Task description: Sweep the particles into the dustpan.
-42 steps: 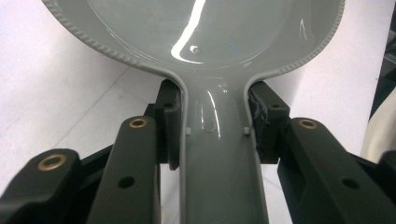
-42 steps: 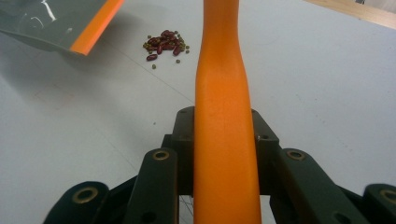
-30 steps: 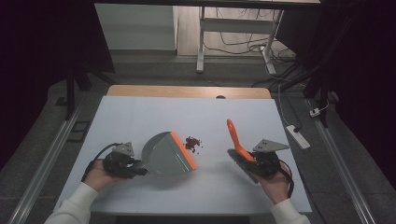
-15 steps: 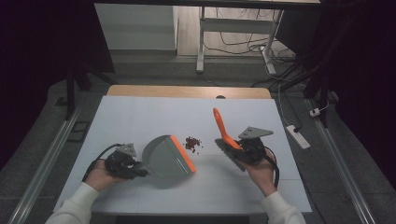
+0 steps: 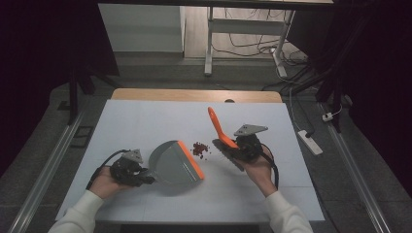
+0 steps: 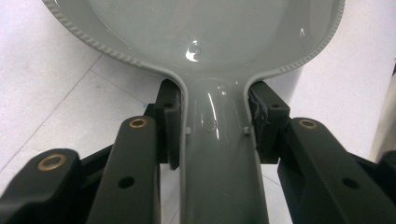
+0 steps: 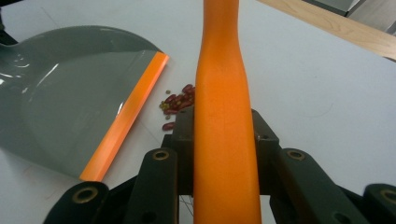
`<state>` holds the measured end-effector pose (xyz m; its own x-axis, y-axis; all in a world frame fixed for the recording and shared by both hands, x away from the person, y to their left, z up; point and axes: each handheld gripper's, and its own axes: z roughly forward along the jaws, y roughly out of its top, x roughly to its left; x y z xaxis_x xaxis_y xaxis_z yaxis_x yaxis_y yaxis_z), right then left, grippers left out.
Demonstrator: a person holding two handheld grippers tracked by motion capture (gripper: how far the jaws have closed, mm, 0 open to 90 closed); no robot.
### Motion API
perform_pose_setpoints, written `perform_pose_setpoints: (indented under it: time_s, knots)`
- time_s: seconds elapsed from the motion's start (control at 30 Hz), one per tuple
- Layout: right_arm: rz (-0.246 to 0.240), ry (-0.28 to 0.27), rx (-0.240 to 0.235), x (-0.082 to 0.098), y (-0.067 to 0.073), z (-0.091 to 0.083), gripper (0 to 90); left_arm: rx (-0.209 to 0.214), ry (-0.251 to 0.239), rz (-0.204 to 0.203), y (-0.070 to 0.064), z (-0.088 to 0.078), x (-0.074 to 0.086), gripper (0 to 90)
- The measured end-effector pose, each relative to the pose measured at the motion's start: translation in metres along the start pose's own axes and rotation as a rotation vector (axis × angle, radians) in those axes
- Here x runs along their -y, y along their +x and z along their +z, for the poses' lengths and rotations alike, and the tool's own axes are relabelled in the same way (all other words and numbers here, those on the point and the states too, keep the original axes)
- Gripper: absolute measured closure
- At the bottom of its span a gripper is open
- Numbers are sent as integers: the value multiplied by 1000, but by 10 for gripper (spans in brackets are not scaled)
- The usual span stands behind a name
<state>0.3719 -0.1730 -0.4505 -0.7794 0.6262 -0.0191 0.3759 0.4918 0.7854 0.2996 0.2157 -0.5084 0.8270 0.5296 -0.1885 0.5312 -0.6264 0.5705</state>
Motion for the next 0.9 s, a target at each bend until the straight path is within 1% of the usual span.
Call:
perform_pose_setpoints:
  time_s: [0.13,0.23,0.33,0.43,0.53,0.73,0.9]
  knots:
    - [-2,10,7,-5,-3,11,703,-2,5,3,-1,1,-1,614]
    - [-6,23,11,-8,-6,22,703,-16,16,4,-1,2,-1,615]
    - [-5,25,9,-10,-7,25,703,-13,19,5,-1,2,-1,615]
    - [-8,26,11,-13,-9,30,703,-26,34,9,-1,4,-2,614]
    - [-16,31,17,-15,-10,35,703,-22,33,7,-1,5,-3,615]
    - [-15,44,12,-20,-15,49,703,-11,44,3,-1,7,-7,615]
    - [-36,62,17,-27,-16,64,703,-3,43,-2,1,9,-8,615]
